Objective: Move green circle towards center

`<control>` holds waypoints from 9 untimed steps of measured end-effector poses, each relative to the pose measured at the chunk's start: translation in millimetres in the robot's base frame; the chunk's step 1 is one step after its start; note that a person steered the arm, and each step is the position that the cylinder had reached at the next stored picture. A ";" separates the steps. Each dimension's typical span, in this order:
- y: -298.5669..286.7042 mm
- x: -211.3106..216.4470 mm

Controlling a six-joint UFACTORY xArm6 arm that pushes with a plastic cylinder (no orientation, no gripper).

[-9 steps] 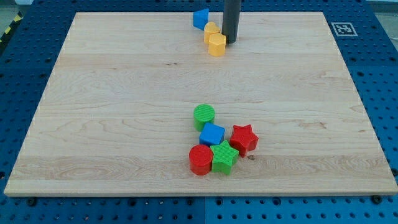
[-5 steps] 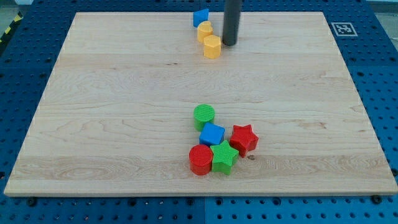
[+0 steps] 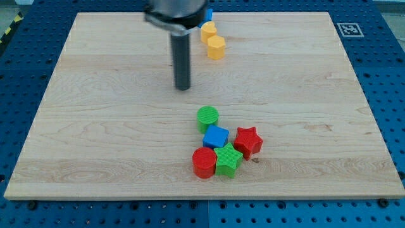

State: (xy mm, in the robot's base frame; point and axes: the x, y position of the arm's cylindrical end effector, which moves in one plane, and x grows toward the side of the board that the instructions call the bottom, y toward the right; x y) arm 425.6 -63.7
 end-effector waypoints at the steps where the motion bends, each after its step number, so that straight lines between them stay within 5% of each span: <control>1: -35.6 57.2; 2: -24.4 132.8; 3: -0.2 147.3; 9: 91.6 34.3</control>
State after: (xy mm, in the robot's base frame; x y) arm 459.8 27.9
